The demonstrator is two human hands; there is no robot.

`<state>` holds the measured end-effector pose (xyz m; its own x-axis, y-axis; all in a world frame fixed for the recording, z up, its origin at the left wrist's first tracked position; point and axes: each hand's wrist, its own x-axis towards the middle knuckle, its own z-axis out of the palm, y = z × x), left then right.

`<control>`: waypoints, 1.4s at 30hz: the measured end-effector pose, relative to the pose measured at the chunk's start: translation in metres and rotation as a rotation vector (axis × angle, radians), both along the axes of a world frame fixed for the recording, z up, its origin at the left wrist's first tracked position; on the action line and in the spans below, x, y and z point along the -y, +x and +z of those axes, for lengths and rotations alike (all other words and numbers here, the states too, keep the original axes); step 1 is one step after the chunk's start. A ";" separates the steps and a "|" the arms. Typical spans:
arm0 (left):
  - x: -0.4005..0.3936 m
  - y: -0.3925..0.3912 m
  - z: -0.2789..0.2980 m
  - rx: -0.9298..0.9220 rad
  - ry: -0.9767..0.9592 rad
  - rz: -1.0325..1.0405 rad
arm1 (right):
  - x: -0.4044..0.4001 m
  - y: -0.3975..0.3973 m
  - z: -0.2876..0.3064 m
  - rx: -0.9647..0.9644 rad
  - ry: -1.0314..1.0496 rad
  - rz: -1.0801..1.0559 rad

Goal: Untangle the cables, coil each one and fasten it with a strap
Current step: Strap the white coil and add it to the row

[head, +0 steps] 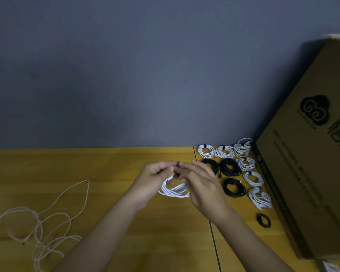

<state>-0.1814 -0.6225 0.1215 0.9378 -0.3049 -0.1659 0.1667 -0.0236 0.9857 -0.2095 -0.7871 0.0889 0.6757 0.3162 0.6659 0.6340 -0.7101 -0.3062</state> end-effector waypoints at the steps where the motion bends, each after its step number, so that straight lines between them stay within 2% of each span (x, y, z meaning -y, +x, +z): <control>1: -0.001 0.000 0.001 -0.010 -0.018 -0.018 | 0.000 0.000 0.002 -0.037 0.017 -0.003; 5: -0.001 -0.002 0.003 0.004 -0.040 -0.025 | 0.000 -0.003 0.010 -0.228 0.136 0.035; 8: 0.002 -0.003 0.006 0.039 -0.052 0.021 | -0.001 -0.005 0.014 -0.250 0.179 0.057; 12: 0.006 -0.002 0.007 0.039 -0.064 0.035 | -0.004 -0.007 0.021 -0.155 0.156 -0.005; 15: 0.007 -0.001 0.003 0.004 -0.042 0.032 | -0.002 -0.006 0.029 0.033 0.039 -0.026; 17: 0.008 -0.002 0.000 0.019 -0.015 0.005 | 0.000 -0.005 0.035 0.047 -0.022 -0.027; 20: 0.010 -0.006 -0.001 0.079 -0.001 -0.030 | 0.003 -0.003 0.040 -0.061 0.003 -0.092; 24: 0.014 -0.009 -0.003 0.129 0.012 -0.009 | 0.003 0.007 0.044 -0.282 0.234 -0.160; 31: 0.016 -0.009 -0.004 0.141 0.034 0.005 | 0.001 0.020 0.050 -0.635 0.367 -0.332; 36: 0.013 -0.014 -0.013 0.172 0.089 -0.005 | 0.002 0.020 0.050 -0.858 0.481 -0.335; 42: 0.004 -0.014 -0.009 0.402 0.234 -0.092 | 0.002 0.014 0.053 -1.062 0.716 -0.206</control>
